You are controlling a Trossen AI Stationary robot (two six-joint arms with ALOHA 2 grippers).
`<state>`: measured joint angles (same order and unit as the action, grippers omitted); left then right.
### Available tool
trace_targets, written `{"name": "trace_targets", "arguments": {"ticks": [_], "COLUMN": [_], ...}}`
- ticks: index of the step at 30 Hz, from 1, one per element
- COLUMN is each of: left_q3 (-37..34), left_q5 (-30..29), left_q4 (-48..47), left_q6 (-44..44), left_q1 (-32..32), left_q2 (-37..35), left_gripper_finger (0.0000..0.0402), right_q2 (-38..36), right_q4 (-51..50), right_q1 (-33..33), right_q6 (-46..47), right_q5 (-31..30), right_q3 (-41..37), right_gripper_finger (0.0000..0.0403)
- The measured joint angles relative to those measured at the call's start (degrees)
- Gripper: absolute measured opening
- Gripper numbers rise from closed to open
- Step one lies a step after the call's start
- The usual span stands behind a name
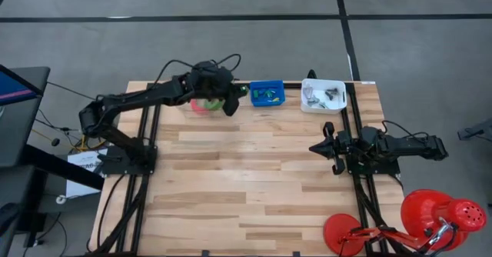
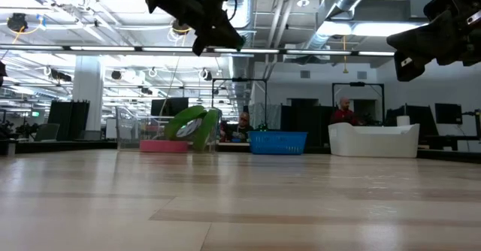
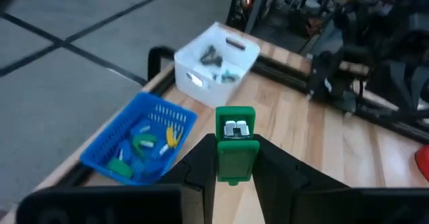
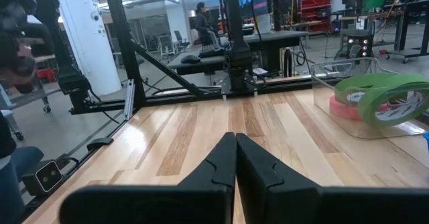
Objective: Pick and place Stapler, Stapler remover, tape
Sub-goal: Put the green stapler into the blue bin
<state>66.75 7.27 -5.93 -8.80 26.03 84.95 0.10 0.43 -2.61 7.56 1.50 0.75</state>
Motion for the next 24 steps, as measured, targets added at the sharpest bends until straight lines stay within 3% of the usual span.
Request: {"name": "trace_targets", "arguments": {"ticks": [24], "left_q3": [17.43], "left_q5": [-0.19], "left_q4": [1.08], "left_q6": [4.08], "left_q1": [1.10], "left_q2": [11.68], "left_gripper_finger": [0.0072], "right_q2": [0.02], "right_q4": [0.00], "right_q1": [0.02], "right_q6": [0.00], "right_q5": [-0.02], "right_q3": [0.00], "right_gripper_finger": [0.0000]}}
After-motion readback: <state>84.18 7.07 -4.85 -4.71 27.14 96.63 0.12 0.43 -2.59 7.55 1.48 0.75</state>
